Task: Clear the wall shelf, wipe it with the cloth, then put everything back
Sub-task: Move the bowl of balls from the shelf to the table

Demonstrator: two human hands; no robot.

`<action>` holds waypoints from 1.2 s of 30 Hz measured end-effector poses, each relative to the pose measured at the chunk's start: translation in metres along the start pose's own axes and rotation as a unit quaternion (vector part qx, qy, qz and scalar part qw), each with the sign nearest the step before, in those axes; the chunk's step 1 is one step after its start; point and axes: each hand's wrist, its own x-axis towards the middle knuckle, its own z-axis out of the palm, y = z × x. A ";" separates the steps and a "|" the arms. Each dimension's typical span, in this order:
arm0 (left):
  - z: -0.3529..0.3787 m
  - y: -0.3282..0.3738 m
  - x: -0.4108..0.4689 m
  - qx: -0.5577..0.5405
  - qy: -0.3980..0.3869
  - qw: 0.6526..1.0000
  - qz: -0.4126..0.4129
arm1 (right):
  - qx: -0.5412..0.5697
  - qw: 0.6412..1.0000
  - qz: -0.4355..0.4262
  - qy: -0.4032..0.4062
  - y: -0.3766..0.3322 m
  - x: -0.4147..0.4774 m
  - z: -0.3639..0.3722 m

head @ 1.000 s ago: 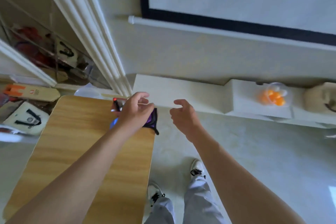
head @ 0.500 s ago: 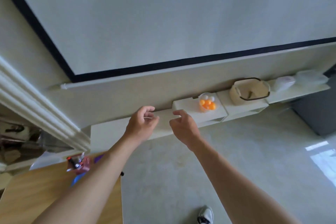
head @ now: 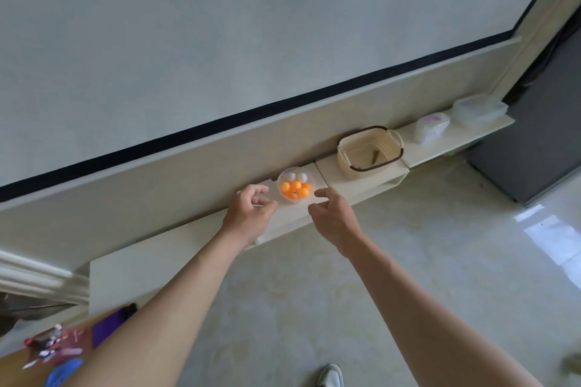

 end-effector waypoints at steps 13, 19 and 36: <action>0.042 -0.016 0.119 0.020 -0.013 0.997 -0.077 | -0.003 0.996 0.089 0.007 0.022 0.116 -0.030; 0.059 -0.051 0.210 0.001 -0.036 0.992 -0.124 | -0.032 0.987 0.159 0.019 0.044 0.204 -0.005; 0.144 -0.147 0.346 -0.100 -0.046 0.951 -0.290 | -0.003 0.951 0.298 -0.082 0.134 0.368 0.065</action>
